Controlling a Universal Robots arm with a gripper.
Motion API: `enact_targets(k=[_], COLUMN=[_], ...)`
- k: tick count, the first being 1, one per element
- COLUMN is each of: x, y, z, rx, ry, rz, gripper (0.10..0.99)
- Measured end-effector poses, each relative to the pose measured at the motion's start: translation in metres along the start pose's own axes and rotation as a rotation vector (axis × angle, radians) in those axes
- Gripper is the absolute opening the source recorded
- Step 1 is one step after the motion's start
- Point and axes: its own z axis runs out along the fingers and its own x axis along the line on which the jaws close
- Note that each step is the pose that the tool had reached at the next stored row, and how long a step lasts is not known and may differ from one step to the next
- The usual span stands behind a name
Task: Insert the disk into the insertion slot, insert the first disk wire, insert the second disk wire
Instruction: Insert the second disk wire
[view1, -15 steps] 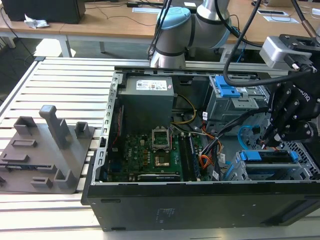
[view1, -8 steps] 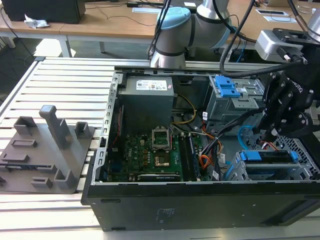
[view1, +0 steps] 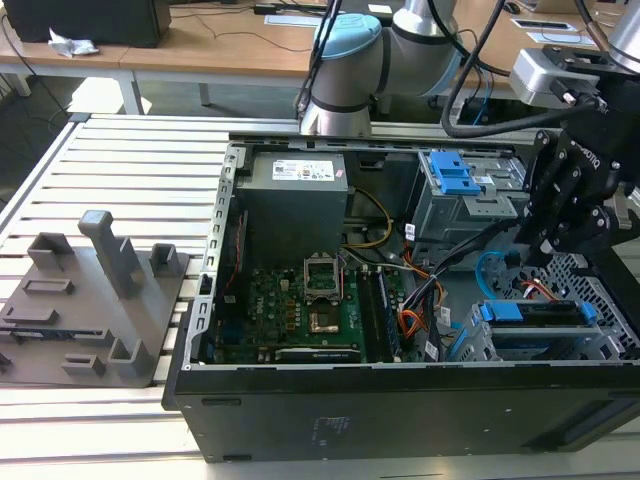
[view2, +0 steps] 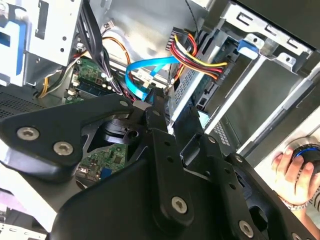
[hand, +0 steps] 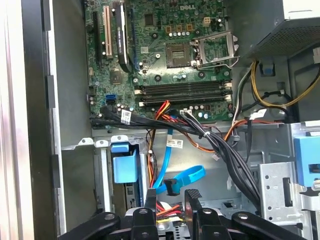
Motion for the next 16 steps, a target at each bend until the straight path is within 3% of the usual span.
enact_targets(k=[9, 16], x=[-0.0071, -0.0065], y=[0.0010, 0.0087], z=[0.0002, 0.0033], rx=[0.000, 0.003], ry=[0.0002, 0.0040], rz=[-0.007, -0.083], gripper=[0.361, 0.361])
